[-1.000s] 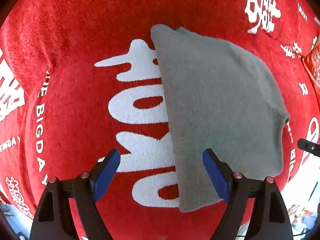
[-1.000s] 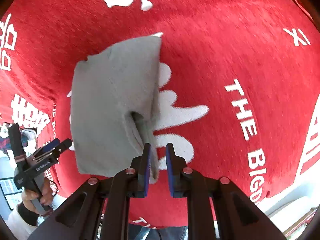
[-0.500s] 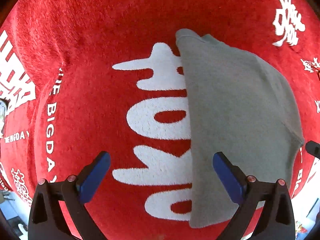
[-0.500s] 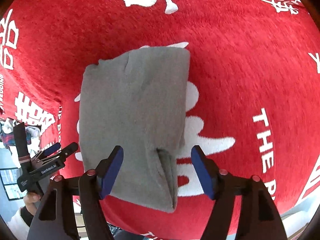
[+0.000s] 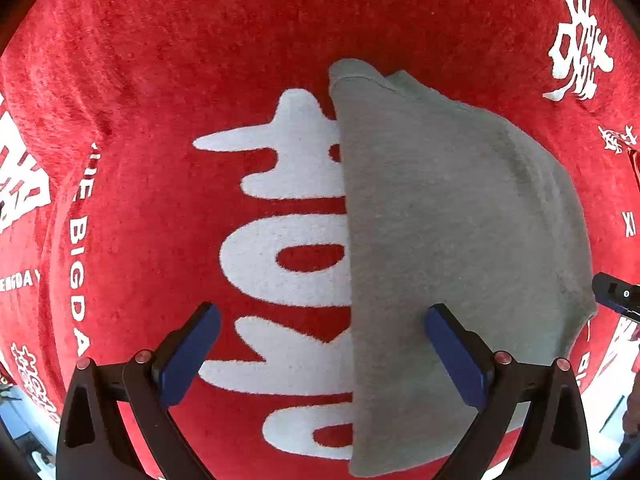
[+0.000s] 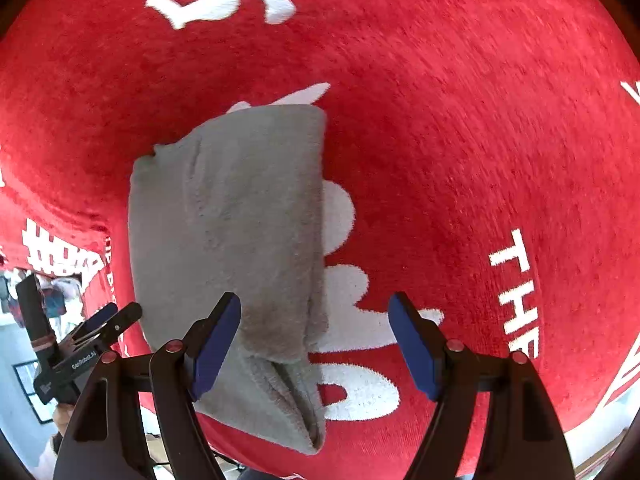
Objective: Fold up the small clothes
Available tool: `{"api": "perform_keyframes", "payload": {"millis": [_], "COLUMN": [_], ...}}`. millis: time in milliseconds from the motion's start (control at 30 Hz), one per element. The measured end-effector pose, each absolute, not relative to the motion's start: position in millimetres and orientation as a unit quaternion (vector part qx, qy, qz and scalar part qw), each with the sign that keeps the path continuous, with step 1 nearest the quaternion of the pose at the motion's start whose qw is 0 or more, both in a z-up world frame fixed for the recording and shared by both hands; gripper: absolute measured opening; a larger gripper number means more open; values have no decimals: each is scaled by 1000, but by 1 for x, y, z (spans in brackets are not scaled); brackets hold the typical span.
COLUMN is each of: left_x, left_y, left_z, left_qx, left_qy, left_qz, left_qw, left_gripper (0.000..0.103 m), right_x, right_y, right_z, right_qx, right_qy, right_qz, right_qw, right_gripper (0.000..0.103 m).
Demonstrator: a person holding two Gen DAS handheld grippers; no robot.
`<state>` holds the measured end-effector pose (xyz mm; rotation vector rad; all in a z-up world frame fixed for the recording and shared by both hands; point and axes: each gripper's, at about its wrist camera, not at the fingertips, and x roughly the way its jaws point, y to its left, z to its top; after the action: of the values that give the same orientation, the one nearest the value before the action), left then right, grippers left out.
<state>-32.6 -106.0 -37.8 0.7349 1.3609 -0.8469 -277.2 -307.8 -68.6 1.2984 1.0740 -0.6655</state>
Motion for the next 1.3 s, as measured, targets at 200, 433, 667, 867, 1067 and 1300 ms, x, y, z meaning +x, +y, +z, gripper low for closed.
{"api": "perform_keyframes", "payload": {"millis": [200,433,667,867,1067,1300], "left_x": [-37,-27,-2,-8,-19,-28], "left_y": [-121,-136,-152,-171,-185,-179], "left_z": [-40,-47,-60,-74,-83,-87], "left_qx": [326,305,267,256,254,243], "left_qy": [593,611,645,659,662,664], "left_qz": [-383,-394,-406,-436,-443,-437], "left_qw": [629,615,590,557,549,557], "left_gripper": [103,103,103,103,103,103], "right_x": [-286,-286,-288,-287,-275,-263], "right_y": [-315,-324,-334,-334,-336,-336], "right_z": [-80,-85,-99,-112,-116,-94], "right_qx": [584,592,630,662,672,631], "right_qy": [458,454,426,399,387,381], "right_qz": [-285,-268,-221,-167,-151,-169], "right_qw": [606,610,610,612,613,654], "right_gripper": [79,79,79,79,79,18]}}
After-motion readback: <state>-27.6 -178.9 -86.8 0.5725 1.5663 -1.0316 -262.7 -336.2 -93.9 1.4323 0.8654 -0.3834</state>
